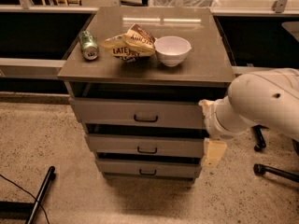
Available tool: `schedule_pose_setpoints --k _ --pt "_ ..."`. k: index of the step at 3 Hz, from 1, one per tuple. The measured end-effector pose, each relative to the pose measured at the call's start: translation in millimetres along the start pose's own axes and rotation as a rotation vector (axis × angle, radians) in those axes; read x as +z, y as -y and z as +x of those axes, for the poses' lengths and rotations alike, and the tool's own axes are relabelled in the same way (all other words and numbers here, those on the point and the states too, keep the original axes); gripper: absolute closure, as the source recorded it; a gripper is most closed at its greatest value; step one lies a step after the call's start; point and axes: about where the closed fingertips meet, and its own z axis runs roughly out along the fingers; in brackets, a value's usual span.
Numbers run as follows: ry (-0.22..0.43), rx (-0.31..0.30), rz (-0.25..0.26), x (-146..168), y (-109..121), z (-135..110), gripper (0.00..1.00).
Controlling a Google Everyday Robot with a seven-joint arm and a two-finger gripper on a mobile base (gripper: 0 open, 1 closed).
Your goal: Open top drawer
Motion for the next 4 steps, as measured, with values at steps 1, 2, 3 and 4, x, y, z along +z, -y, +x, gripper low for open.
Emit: schedule_pose_setpoints --k 1,2,3,4 --pt "0.003 -0.023 0.057 21.8 10.1 -10.3 0.00" --pt "0.014 -0.006 0.088 48.9 22.9 -7.3 0.00" --pt "0.015 0.008 0.110 69.2 34.2 -2.1 0.00" --pt "0.057 0.046 0.109 89.4 44.8 5.8 0.00"
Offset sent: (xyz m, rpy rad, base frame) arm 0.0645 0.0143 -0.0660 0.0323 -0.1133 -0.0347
